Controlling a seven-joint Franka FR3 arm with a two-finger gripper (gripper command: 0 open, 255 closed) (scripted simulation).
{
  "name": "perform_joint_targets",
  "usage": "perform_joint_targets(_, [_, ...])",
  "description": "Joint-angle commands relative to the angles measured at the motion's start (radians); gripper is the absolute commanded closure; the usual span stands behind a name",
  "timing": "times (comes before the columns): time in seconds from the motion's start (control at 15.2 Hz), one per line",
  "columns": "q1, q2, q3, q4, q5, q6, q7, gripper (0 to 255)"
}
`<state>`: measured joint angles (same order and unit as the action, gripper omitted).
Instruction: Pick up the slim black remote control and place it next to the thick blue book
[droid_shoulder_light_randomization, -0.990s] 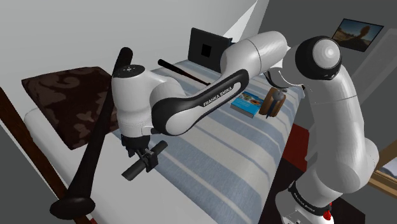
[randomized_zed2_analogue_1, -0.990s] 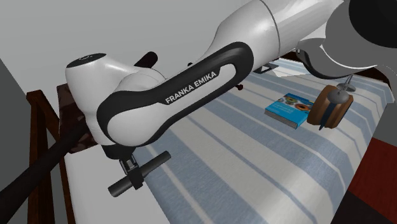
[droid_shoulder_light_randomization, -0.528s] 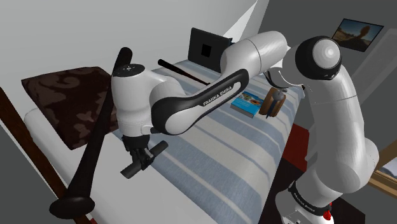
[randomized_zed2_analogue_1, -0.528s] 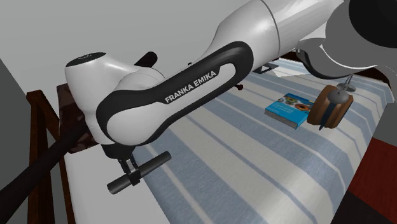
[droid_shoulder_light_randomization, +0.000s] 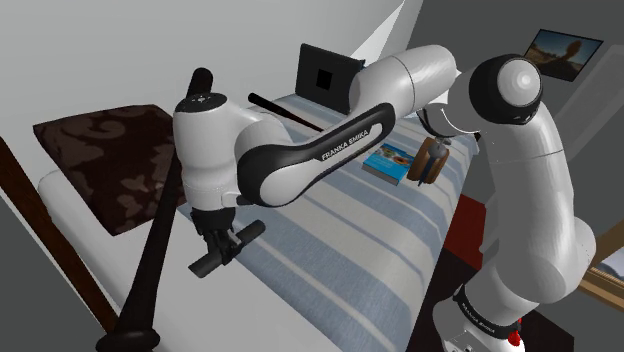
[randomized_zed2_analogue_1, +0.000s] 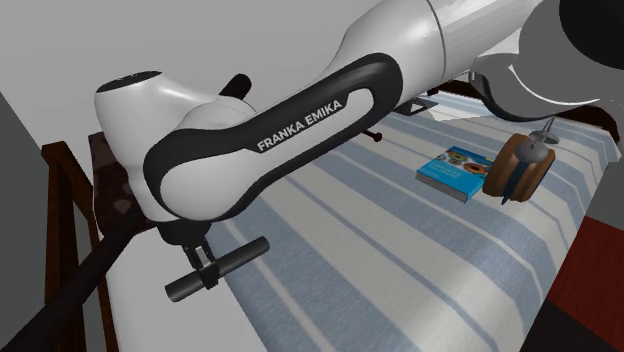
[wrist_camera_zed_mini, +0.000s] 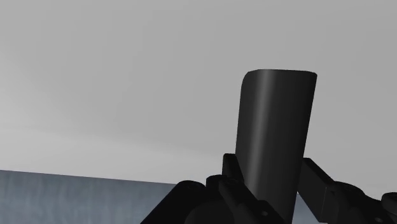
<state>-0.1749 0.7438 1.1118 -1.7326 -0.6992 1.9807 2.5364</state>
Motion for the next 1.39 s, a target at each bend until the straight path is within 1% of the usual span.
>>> perform_joint_targets(0.0, [-0.005, -0.011, 0.012, 0.007, 0.012, -0.016, -0.005, 255])
perform_joint_targets(0.59, [-0.026, -0.06, 0.064, 0.056, 0.064, -0.099, -0.033, 255])
perform_joint_targets(1.06, [-0.033, -0.088, 0.093, 0.102, 0.096, -0.16, -0.052, 255])
perform_joint_targets(1.32, [-0.246, -0.172, 0.188, -0.056, 0.143, -0.102, -0.115, 255])
